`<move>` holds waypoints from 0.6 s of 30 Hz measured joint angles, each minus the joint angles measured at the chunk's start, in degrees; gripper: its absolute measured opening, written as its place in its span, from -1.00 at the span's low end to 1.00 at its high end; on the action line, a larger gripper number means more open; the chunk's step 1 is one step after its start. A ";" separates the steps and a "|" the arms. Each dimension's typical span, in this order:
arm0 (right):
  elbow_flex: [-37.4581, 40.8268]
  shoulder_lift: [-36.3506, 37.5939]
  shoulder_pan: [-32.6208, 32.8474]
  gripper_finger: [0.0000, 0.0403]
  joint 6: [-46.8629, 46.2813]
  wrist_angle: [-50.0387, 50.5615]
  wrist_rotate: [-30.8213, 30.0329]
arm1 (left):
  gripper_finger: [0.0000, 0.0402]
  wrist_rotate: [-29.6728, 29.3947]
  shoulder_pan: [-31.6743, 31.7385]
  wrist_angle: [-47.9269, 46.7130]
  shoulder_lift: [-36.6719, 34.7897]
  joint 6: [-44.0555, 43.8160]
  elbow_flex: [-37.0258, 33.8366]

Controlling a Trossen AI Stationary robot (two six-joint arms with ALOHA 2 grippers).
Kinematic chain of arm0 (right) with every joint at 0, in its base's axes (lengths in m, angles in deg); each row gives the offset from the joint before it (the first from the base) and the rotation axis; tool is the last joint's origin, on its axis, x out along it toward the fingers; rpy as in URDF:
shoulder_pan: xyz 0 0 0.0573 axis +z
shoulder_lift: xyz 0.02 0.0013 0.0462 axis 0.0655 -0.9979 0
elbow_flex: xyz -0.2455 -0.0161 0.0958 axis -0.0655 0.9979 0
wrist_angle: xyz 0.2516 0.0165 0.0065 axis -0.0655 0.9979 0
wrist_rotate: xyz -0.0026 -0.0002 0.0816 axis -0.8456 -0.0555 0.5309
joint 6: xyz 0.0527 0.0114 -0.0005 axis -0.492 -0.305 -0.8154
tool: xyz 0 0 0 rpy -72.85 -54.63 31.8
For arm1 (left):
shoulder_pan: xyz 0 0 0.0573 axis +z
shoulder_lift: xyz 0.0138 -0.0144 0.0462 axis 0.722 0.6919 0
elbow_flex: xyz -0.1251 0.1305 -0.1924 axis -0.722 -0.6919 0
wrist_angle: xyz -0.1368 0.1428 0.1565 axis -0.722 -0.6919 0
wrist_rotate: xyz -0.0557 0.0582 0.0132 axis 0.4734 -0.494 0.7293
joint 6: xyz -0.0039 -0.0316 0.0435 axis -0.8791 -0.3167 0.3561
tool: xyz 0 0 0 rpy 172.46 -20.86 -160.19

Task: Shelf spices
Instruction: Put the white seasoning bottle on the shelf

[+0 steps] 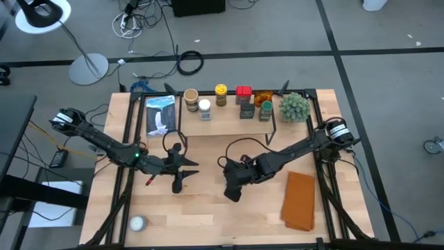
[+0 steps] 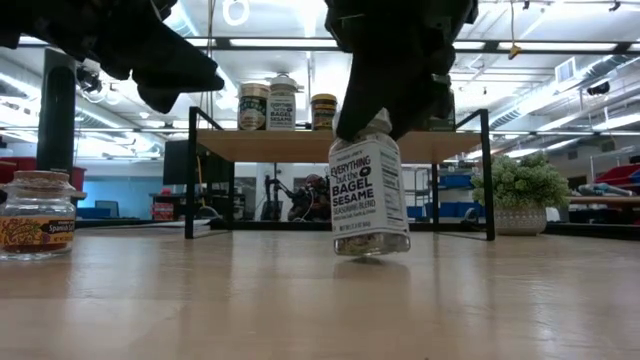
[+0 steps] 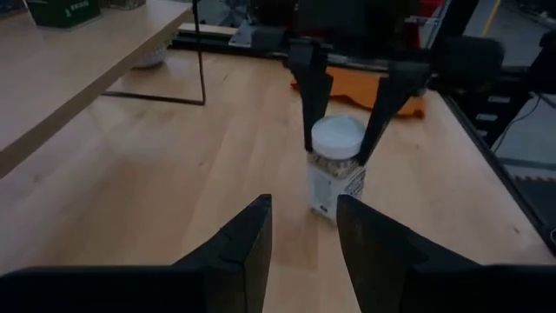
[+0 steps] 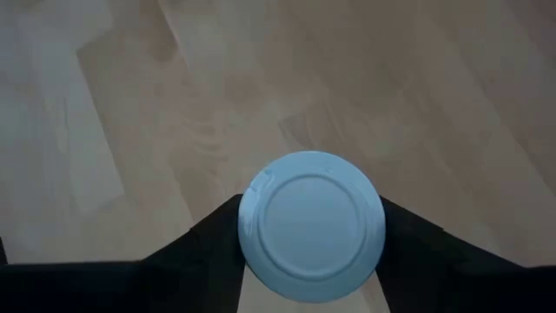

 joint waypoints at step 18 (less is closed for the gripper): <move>-16.61 -0.20 -1.67 0.00 0.79 17.48 -12.49 | -0.06 -3.76 0.00 7.94 4.86 -6.98 0.00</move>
